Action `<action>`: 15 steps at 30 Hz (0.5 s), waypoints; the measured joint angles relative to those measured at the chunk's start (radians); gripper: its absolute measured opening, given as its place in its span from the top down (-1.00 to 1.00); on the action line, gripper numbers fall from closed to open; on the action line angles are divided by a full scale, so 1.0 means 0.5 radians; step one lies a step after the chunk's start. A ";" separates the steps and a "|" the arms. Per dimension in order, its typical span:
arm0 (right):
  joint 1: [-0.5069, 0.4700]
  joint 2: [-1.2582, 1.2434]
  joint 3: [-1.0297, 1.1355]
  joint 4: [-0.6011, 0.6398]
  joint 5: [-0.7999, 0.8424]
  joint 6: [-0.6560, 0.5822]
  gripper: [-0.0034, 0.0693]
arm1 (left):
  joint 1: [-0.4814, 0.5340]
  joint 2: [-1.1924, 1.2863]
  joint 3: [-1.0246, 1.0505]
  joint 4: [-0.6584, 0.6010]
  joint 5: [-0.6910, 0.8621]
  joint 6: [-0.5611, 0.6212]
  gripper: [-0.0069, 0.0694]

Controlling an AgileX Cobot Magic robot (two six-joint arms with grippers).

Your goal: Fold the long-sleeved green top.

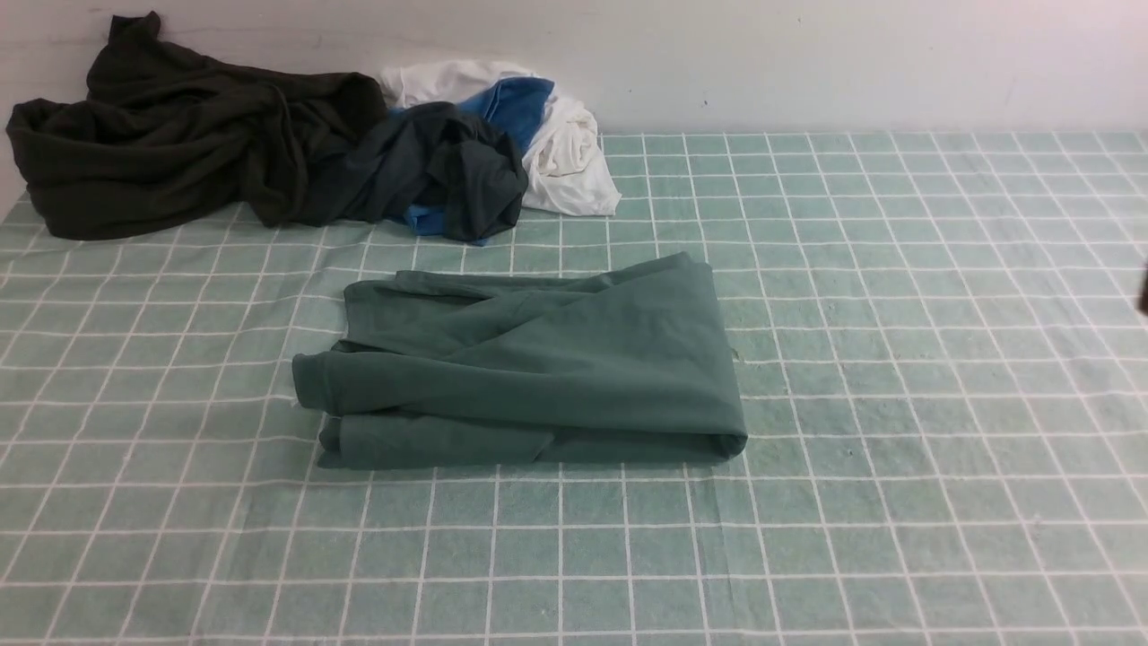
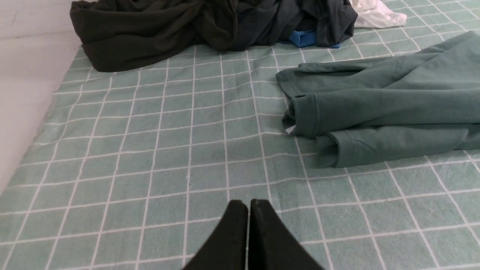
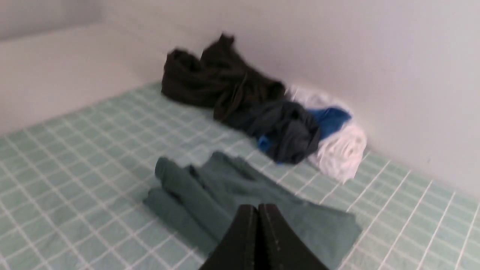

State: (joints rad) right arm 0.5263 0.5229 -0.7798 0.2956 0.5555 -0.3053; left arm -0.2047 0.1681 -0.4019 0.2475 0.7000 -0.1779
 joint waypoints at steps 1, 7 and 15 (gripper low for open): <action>0.000 -0.072 0.078 0.000 -0.039 0.016 0.94 | 0.000 0.000 0.000 0.000 0.000 0.000 0.83; -0.003 -0.205 0.276 0.010 0.035 0.093 0.94 | 0.000 0.000 0.000 0.000 0.002 0.000 0.83; -0.020 -0.229 0.311 0.081 0.141 0.216 0.94 | 0.000 0.000 0.000 0.000 0.009 -0.002 0.83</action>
State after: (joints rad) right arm 0.5160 0.4084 -0.6246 0.3360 0.6260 -0.1971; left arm -0.2047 0.1681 -0.4019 0.2475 0.7043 -0.1789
